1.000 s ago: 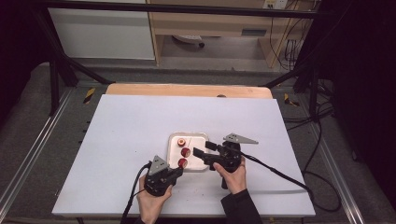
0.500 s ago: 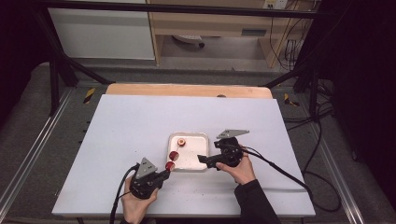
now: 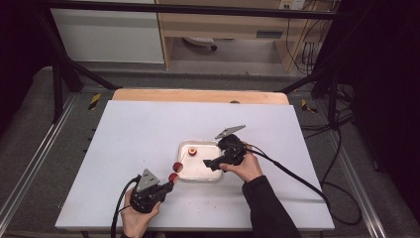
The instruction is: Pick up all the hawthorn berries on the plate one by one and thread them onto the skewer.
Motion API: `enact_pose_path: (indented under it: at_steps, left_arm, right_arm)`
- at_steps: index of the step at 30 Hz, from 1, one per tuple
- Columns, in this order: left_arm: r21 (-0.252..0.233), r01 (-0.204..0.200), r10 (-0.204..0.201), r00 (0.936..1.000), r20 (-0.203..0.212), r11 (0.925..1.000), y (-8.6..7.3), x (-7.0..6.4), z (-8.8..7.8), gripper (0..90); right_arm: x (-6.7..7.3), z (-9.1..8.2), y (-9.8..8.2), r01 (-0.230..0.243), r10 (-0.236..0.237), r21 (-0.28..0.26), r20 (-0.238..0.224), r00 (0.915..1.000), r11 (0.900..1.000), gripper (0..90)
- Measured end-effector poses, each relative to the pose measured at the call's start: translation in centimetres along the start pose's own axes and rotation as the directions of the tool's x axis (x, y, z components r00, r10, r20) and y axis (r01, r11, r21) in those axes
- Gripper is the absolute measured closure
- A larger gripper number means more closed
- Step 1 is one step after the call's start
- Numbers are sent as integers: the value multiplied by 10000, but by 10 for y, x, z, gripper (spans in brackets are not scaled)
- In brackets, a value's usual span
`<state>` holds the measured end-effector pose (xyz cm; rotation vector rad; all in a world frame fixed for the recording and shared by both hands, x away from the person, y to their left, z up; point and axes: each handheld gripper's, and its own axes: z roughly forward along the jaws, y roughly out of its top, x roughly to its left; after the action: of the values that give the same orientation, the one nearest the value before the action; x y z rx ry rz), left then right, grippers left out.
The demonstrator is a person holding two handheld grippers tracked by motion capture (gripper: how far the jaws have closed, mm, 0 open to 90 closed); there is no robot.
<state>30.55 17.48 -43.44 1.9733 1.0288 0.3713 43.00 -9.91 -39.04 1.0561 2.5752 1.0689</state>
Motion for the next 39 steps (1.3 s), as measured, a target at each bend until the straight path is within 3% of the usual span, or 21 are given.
enact_pose_path:
  at_steps: [7,14,26,33,39]
  left_arm:
    - [73,97,-97,10000,-14,9999,-5,6,-3,881]
    - [81,139,-139,9999,2,9999,-8,10,-5,881]
    - [101,127,-126,9999,-50,9999,-10,13,-6,881]
    - [169,57,-56,10000,-20,9998,-10,13,-6,881]
    - [202,61,-62,10000,27,9998,-10,13,-5,881]
  right_arm:
    - [-1,19,17,164,-170,453,137,9998,9988,78]
    - [-4,32,31,-47,36,619,178,9998,9981,85]
    - [-5,52,50,-6,-19,1235,200,9998,9923,111]
    - [-2,65,59,132,-130,1697,-22,9999,9854,163]
    - [0,77,64,430,-413,2249,-123,9991,9734,226]
